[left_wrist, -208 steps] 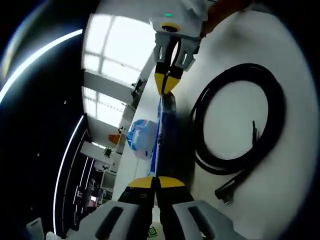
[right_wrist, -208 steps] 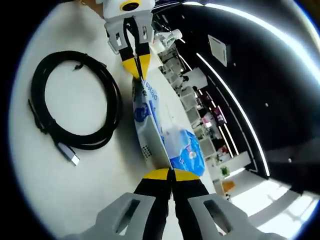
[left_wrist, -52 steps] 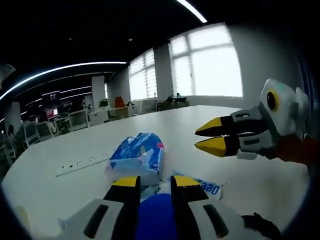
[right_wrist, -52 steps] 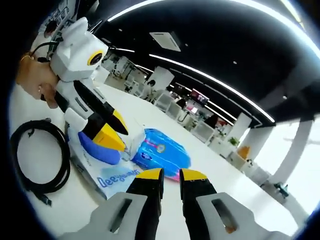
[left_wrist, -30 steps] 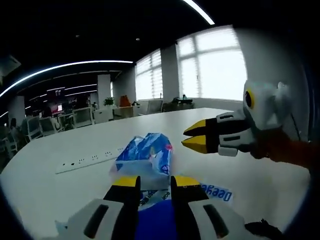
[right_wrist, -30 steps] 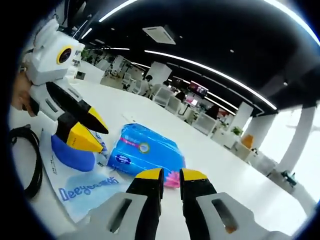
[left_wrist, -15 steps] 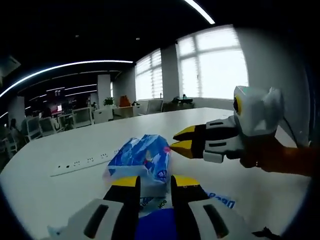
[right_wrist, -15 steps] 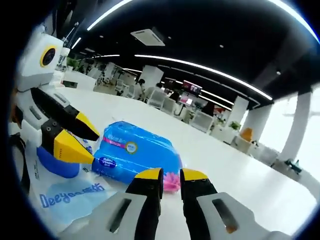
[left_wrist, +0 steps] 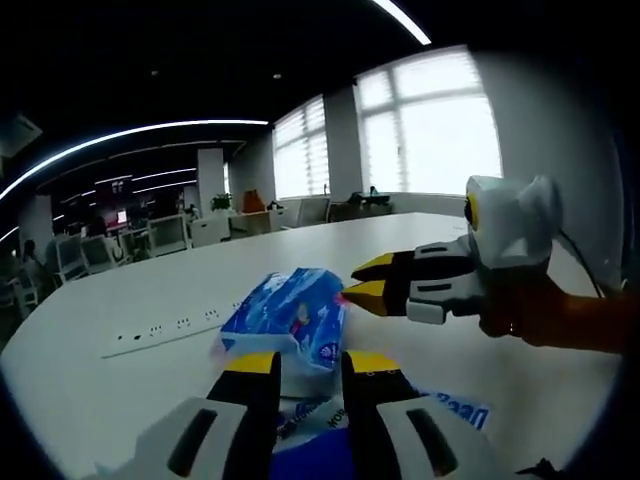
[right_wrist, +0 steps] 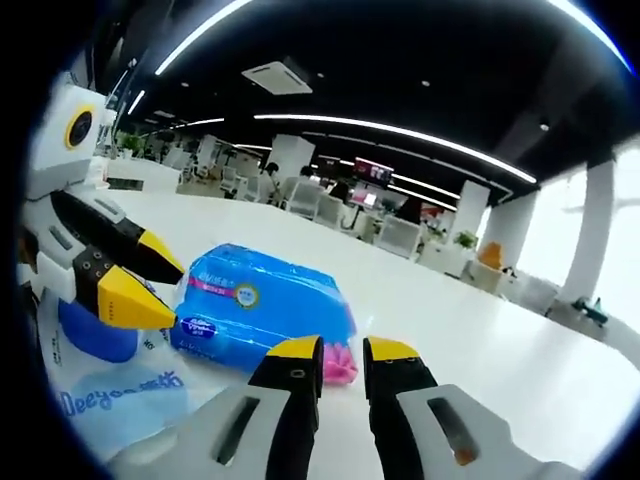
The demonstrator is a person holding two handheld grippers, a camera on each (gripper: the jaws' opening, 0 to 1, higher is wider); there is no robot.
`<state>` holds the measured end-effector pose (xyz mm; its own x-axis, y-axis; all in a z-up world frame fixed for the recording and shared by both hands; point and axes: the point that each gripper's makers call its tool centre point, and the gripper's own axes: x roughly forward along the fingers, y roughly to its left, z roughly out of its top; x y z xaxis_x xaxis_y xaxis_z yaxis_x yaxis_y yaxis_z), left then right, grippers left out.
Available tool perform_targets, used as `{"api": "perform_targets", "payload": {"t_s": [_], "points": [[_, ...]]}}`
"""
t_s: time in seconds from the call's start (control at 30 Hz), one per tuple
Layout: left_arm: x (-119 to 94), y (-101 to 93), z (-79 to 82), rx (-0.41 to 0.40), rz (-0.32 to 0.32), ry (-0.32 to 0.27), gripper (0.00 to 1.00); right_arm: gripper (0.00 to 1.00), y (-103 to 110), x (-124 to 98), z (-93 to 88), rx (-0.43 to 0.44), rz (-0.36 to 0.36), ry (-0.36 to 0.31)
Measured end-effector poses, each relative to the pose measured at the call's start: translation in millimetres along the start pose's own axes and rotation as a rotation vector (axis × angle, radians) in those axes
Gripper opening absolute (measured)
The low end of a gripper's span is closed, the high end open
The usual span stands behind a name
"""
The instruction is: Arrange the tabletop items into an orderly group along one side of the table until the central work area is clear of visible clutter.
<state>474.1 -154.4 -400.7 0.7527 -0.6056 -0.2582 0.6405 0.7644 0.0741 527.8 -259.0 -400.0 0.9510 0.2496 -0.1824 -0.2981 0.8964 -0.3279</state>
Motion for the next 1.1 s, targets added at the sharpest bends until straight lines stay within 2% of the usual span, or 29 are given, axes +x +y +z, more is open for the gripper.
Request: {"api": "perform_targets", "payload": {"t_s": [0.1,0.27,0.37,0.53,0.67,0.87,0.93,1.0,1.1], "points": [[0.6,7.6,2.0,0.02,0.032,-0.013,0.23,0.14,-2.1,5.3,-0.3,0.029,-0.012,-0.009],[2.7,11.9,0.6,0.005,0.03,-0.004,0.22,0.13,-6.1,11.8,-5.1,0.05,-0.02,0.0],[4.0,12.9,1.1,0.006,0.026,-0.004,0.21,0.03,-3.9,11.5,-3.4,0.061,-0.006,-0.014],[4.4,15.5,0.3,0.004,0.024,0.003,0.21,0.03,-3.7,10.4,-1.5,0.058,-0.013,-0.016],[4.0,17.0,-0.3,-0.01,0.031,0.003,0.2,0.02,0.4,7.3,-0.6,-0.004,-0.01,-0.005],[4.5,17.8,-0.7,-0.015,0.036,-0.001,0.2,0.01,0.7,4.1,3.6,-0.025,-0.009,-0.003],[3.8,17.6,-0.2,-0.018,0.036,-0.001,0.2,0.0,0.9,2.8,4.8,-0.017,-0.008,-0.006],[4.0,17.3,-0.7,-0.01,0.035,0.001,0.2,0.0,3.8,1.1,5.9,0.036,0.002,-0.015],[4.2,19.7,-0.7,-0.015,0.045,-0.005,0.19,0.0,5.4,-1.1,4.6,0.036,0.003,-0.014]]}}
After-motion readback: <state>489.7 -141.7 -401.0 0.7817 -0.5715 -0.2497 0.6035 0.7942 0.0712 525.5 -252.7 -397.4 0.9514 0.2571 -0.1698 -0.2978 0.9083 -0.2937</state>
